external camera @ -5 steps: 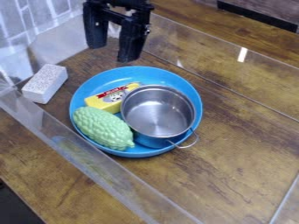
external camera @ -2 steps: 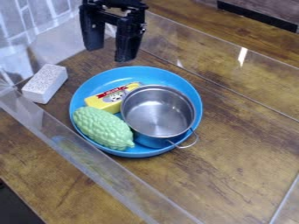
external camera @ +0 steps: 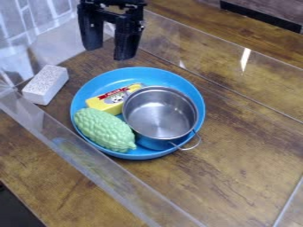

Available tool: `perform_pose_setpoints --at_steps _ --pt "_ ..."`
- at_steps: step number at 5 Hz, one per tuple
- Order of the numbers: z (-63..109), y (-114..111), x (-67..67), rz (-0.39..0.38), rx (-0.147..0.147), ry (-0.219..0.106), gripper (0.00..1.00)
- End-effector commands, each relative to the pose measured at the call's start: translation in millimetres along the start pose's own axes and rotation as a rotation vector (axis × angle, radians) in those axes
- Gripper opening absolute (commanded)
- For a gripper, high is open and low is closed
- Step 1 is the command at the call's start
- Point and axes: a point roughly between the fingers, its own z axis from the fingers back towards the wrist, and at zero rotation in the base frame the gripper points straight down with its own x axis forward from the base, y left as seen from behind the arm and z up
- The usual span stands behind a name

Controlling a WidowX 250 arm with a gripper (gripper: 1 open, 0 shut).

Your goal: Remove the yellow brick from inside the blue tray and put it on the table

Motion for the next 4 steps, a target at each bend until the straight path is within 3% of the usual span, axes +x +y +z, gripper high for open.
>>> perform_pose_setpoints --at_steps 1,4 --pt "16.1 6.6 6.7 0.017 0.004 -0.061 1.00" --pt "11.5 8.0 6.1 0.010 -0.002 -0.043 1.00"
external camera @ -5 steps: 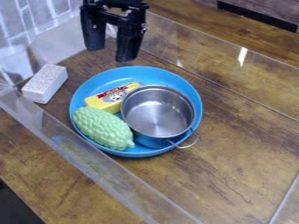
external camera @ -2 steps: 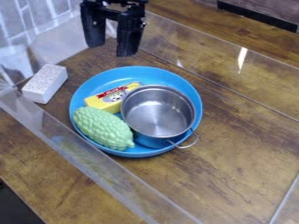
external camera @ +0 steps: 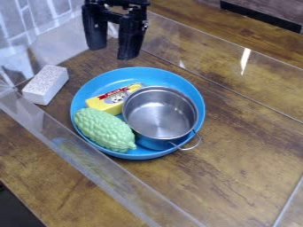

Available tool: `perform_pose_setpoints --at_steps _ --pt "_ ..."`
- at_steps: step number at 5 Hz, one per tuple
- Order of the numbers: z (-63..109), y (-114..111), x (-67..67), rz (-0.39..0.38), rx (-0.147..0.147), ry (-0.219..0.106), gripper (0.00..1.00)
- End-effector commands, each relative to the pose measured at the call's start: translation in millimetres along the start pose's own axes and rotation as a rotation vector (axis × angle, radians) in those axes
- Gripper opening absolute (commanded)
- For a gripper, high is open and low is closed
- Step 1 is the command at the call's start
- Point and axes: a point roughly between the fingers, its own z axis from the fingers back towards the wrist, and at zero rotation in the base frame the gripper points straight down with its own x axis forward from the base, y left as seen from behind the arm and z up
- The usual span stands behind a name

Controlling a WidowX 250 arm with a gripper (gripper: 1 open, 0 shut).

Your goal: Remove the yellow brick from inside the blue tray and put it on the table

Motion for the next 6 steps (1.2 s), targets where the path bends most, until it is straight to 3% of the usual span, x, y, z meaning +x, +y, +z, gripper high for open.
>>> perform_pose_setpoints --at_steps 1,6 --pt "15.1 9.5 4.2 0.006 0.014 -0.052 1.00" --pt "12.9 13.2 16.4 -0.076 0.027 -0.028 1.00"
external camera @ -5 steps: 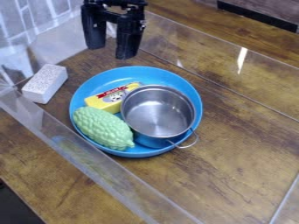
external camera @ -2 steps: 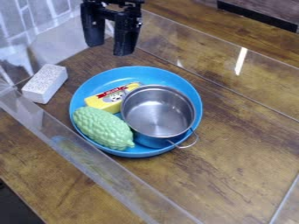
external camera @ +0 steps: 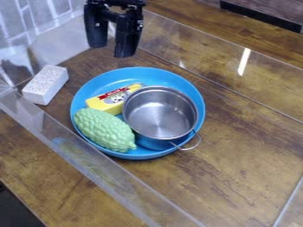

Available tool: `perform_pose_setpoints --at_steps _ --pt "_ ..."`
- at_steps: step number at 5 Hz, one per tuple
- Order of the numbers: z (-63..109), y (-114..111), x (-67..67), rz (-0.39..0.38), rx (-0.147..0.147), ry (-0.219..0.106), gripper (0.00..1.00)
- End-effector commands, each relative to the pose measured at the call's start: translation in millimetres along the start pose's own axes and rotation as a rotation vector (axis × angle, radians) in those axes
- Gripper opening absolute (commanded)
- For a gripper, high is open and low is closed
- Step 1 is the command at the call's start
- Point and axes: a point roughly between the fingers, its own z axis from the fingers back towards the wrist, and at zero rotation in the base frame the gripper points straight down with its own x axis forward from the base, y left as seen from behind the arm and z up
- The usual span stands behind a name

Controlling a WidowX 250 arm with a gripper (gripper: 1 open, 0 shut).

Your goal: Remove the yellow brick from inside the blue tray and put it on the table

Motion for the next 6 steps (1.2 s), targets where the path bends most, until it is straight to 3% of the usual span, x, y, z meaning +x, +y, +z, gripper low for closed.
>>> perform_pose_setpoints --at_steps 1,6 --pt "17.1 -1.0 4.1 -0.004 0.017 -0.051 1.00" --pt "20.6 -9.0 1.6 -0.021 0.004 -0.042 1.00"
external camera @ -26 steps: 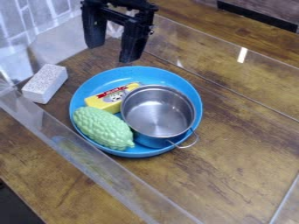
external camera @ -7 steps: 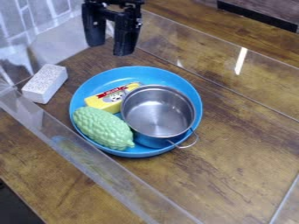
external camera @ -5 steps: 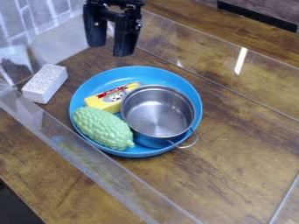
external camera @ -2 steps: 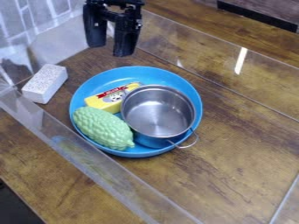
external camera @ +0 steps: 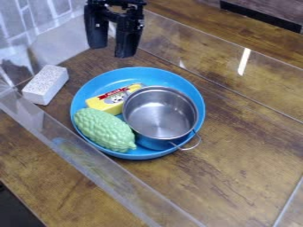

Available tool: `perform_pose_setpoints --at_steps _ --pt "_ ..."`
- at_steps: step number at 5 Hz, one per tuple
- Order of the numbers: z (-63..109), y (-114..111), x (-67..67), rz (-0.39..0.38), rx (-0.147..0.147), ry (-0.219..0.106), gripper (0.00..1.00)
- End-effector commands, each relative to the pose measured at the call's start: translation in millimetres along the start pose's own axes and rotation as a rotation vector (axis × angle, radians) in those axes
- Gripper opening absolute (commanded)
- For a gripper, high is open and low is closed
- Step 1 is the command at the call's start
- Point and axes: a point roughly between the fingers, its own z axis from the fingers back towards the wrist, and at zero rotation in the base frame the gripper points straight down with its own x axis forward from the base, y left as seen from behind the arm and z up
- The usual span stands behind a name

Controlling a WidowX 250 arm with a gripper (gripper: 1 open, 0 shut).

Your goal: Remove the yellow brick from inside the blue tray and put it on the table

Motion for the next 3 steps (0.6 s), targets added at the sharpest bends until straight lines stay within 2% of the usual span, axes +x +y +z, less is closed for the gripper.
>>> perform_pose_setpoints --at_steps 1,3 --pt "21.4 -6.6 4.9 -0.026 0.023 -0.063 1.00" --pt "23.4 -10.5 4.7 -0.039 0.016 -0.059 1.00"
